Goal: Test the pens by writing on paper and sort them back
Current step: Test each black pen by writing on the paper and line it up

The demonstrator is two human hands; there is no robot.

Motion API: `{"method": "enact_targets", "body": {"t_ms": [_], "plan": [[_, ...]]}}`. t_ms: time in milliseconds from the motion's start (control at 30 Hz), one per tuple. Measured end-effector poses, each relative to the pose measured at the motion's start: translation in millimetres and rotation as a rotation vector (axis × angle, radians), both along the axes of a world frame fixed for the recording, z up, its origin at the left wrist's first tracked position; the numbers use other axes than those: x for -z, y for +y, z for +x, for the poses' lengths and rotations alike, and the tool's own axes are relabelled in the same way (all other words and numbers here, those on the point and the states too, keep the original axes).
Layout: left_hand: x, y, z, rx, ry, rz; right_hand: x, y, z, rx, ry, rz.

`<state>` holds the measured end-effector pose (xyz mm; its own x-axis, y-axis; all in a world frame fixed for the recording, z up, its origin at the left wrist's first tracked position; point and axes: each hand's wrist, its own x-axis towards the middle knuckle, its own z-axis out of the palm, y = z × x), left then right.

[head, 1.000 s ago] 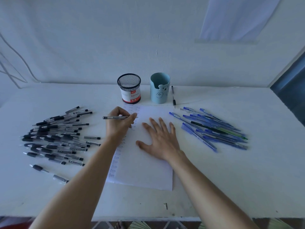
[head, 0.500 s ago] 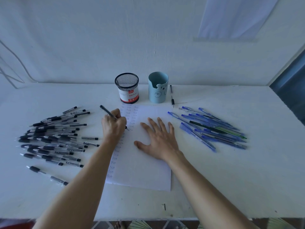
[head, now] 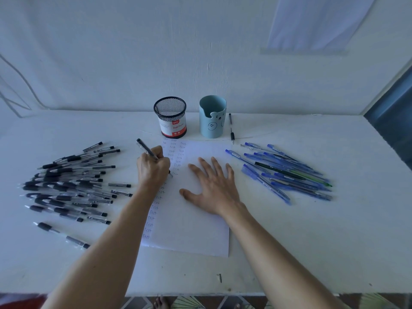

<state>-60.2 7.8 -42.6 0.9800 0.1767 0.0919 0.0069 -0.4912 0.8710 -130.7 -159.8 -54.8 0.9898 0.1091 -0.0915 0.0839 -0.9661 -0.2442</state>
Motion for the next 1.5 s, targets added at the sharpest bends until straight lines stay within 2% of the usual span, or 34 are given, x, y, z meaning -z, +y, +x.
{"method": "enact_targets", "body": {"t_ms": [1500], "plan": [[-3.5,-6.5,-5.5,0.035,0.006,0.042,2.0,0.5,0.7,0.012,-0.019,0.014]]}}
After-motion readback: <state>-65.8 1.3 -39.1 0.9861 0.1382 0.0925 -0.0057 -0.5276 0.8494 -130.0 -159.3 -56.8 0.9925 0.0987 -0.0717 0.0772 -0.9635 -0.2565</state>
